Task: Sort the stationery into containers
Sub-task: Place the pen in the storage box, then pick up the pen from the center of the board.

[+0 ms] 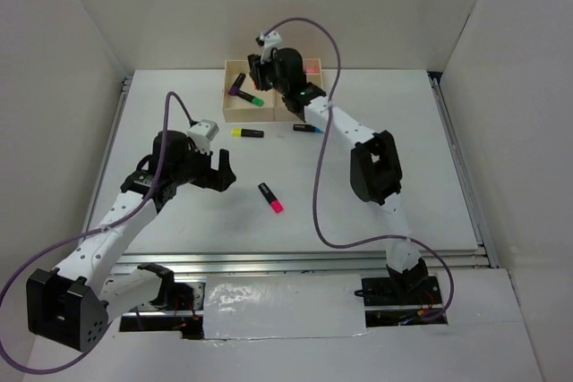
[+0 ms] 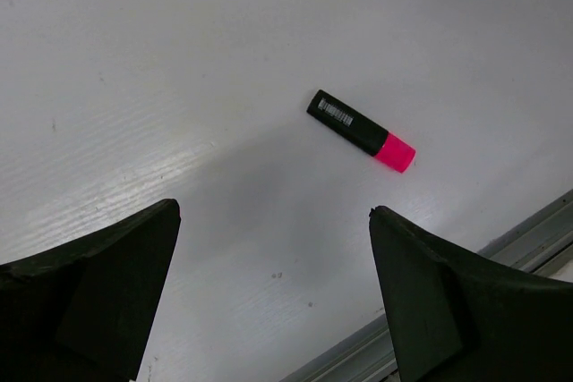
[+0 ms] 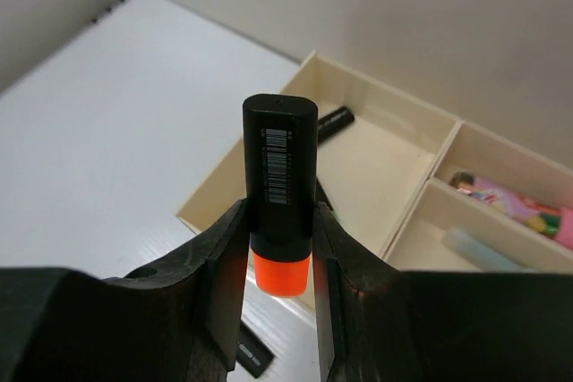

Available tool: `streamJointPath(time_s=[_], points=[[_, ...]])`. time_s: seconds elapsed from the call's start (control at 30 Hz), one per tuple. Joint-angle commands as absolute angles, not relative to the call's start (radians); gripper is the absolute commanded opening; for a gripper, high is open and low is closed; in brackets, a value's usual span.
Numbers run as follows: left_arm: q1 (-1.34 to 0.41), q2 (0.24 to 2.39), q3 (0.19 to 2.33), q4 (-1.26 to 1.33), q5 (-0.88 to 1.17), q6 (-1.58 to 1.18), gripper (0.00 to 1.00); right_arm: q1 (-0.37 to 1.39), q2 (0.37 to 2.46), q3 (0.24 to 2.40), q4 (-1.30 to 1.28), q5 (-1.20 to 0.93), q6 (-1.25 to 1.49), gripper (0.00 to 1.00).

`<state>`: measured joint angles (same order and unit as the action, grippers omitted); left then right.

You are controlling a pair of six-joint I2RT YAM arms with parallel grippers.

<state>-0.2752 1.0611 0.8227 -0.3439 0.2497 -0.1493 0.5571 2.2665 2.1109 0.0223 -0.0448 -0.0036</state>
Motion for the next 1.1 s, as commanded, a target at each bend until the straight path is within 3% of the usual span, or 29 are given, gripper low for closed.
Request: streamJointPath(time_s=[0.0, 0.1, 0.17, 0.2, 0.3, 0.37, 0.4, 0.5, 0.67, 0.9, 1.07], points=[[-0.291, 1.029, 0.801, -0.305, 0.207, -0.287, 0.99, 0.583, 2.369, 2.169, 0.251, -0.006, -0.081, 0.0], [-0.33, 1.028, 0.795, -0.324, 0.115, -0.346, 0.99, 0.606, 2.482, 2.288, 0.23, 0.031, -0.11, 0.11], [-0.348, 1.055, 0.811, -0.356, 0.048, -0.377, 0.99, 0.606, 2.513, 2.319, 0.241, 0.04, -0.117, 0.28], [-0.354, 1.057, 0.811, -0.36, 0.035, -0.396, 0.99, 0.603, 2.514, 2.31, 0.267, 0.044, -0.123, 0.43], [-0.37, 1.068, 0.815, -0.376, 0.032, -0.405, 0.99, 0.603, 2.502, 2.269, 0.296, 0.051, -0.144, 0.65], [-0.389, 1.083, 0.816, -0.373, 0.044, -0.423, 0.99, 0.597, 2.473, 2.258, 0.272, 0.052, -0.144, 0.75], [-0.4, 1.091, 0.819, -0.373, 0.048, -0.437, 0.99, 0.595, 2.452, 2.238, 0.261, 0.058, -0.14, 0.85], [-0.454, 1.15, 0.851, -0.374, 0.038, -0.455, 0.99, 0.578, 2.318, 2.148, 0.216, 0.058, -0.121, 0.9], [-0.57, 1.331, 0.928, -0.373, 0.008, -0.5, 0.98, 0.502, 1.975, 1.939, 0.097, 0.069, -0.002, 0.9], [-0.634, 1.584, 1.038, -0.38, 0.011, -0.566, 0.96, 0.33, 1.499, 1.363, 0.041, 0.034, 0.083, 0.89], [-0.652, 1.693, 1.126, -0.41, 0.006, -0.606, 0.96, 0.241, 1.26, 1.134, -0.044, 0.005, 0.121, 0.88]])
